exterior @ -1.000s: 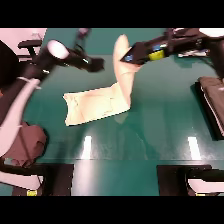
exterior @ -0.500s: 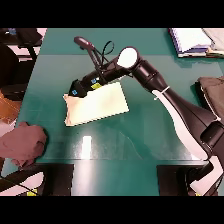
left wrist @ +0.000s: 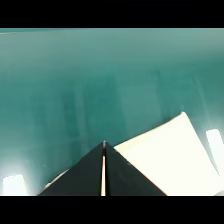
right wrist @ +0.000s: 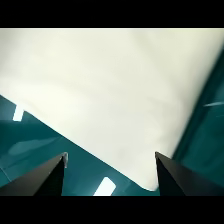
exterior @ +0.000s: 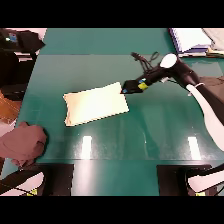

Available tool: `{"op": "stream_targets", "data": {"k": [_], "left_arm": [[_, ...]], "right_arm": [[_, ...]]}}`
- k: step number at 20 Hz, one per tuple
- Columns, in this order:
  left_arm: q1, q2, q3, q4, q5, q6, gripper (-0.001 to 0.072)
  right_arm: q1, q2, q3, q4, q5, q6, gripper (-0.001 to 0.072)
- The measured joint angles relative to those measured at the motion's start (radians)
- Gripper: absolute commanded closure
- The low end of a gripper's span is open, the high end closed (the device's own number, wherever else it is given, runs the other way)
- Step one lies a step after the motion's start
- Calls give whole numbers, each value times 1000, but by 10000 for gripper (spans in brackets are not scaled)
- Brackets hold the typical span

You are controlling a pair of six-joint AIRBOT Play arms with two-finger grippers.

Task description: Fold the shirts.

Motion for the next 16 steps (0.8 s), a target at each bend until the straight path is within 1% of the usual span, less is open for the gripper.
{"op": "stream_targets", "data": {"k": [3,4,7,8,9,10,11,13,16], "left_arm": [[-79,0,-57,-2,49,0,681],[-101,0,-74,-3,66,0,681],[-153,0,-111,-2,113,0,681],[-165,0,-117,-3,124,0,681],[-174,0,-121,-5,133,0,681],[-179,0,-125,-7,142,0,681],[-182,0,-128,-8,149,0,681],[-189,0,-131,-15,156,0,681],[-192,0,-133,-27,161,0,682]], "right_arm": [[-68,-47,-62,35,-18,7,92],[-75,-74,-64,55,-19,8,115],[-64,-161,-25,110,-26,7,126],[-50,-193,2,134,-25,7,166],[-34,-222,31,153,-24,7,168],[-16,-253,66,174,-24,6,241],[6,-281,102,180,-25,6,377],[44,-326,165,186,-25,5,685],[85,-361,249,203,-24,-2,694]]}}
